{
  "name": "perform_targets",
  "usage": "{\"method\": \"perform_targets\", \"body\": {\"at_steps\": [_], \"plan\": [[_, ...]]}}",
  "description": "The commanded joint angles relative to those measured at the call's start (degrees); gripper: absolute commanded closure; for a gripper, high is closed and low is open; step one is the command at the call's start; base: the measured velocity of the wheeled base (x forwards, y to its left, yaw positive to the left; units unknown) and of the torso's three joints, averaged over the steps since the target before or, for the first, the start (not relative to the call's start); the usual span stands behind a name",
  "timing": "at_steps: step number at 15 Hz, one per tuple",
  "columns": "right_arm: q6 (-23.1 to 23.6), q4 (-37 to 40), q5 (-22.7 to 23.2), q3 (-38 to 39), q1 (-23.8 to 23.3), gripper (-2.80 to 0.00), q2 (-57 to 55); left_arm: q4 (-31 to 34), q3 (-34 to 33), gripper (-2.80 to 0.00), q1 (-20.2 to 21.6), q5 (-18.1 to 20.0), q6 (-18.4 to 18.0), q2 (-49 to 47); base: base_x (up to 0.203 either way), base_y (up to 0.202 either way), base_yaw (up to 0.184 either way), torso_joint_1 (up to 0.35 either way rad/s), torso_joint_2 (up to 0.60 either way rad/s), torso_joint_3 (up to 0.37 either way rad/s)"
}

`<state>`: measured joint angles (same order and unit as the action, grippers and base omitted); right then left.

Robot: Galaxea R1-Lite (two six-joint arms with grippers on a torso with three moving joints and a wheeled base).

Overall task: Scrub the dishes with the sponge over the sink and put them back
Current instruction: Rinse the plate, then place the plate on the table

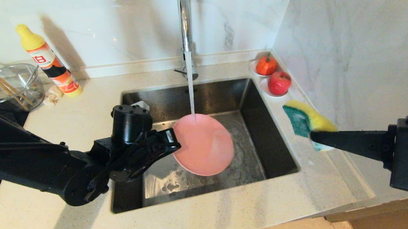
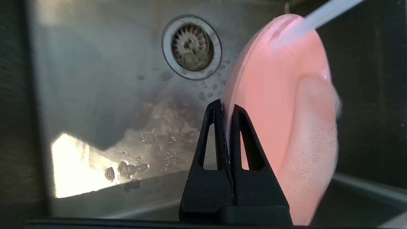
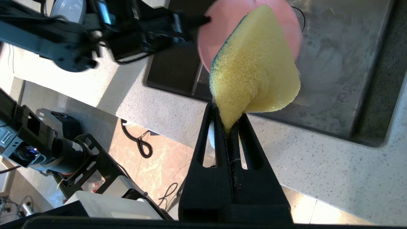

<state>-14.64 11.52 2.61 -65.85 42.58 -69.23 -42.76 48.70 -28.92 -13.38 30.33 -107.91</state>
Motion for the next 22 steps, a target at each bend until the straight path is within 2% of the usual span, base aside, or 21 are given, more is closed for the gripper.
{"method": "perform_targets", "body": {"at_steps": [1,3,5,8,13,16,19,21,22], "plan": [[-0.13,0.06,0.16,0.98,0.05,0.0,0.79,0.49,-0.98,0.0,1.05,-0.58,-3.11,4.77,0.0,0.0,0.0,0.0,0.0,0.0],[-0.21,-0.01,0.63,1.87,0.05,0.0,1.46,-0.15,-2.99,0.0,2.04,-2.93,-7.96,5.91,0.0,0.0,0.0,0.0,0.0,0.0],[-0.39,-0.45,0.64,2.22,-0.04,0.0,1.55,-1.22,-4.1,0.0,3.35,-5.37,-11.18,6.88,0.0,0.0,0.0,0.0,0.0,0.0],[-0.21,-0.71,0.64,2.13,-0.04,0.0,1.49,-4.63,-6.62,0.0,6.18,-5.58,-17.9,9.5,0.0,0.0,0.0,0.0,0.0,0.0],[-0.13,-0.71,0.56,2.22,-0.04,0.0,1.47,-19.63,-12.65,0.0,11.58,-5.96,-34.31,14.2,0.0,0.0,0.0,0.0,0.0,0.0],[-0.21,-0.53,0.56,2.95,-0.04,0.0,1.38,-33.07,-16.63,0.0,14.27,-6.29,-45.03,16.76,0.0,0.0,0.0,0.0,0.0,0.0],[-0.21,-0.62,0.56,3.72,-0.04,0.0,1.13,-42.82,-19.53,0.0,14.68,-6.02,-51.54,18.94,0.0,0.0,0.0,0.0,0.0,0.0],[-0.21,-0.62,0.56,3.8,-0.04,0.0,0.85,-44.89,-20.92,0.0,14.69,-5.63,-55.0,19.75,0.0,0.0,0.0,0.0,0.0,0.0],[-0.21,-0.61,0.61,3.83,-0.04,0.0,0.4,-44.9,-21.72,0.0,14.69,-5.0,-55.46,19.95,0.0,0.0,0.0,0.0,0.0,0.0]]}}
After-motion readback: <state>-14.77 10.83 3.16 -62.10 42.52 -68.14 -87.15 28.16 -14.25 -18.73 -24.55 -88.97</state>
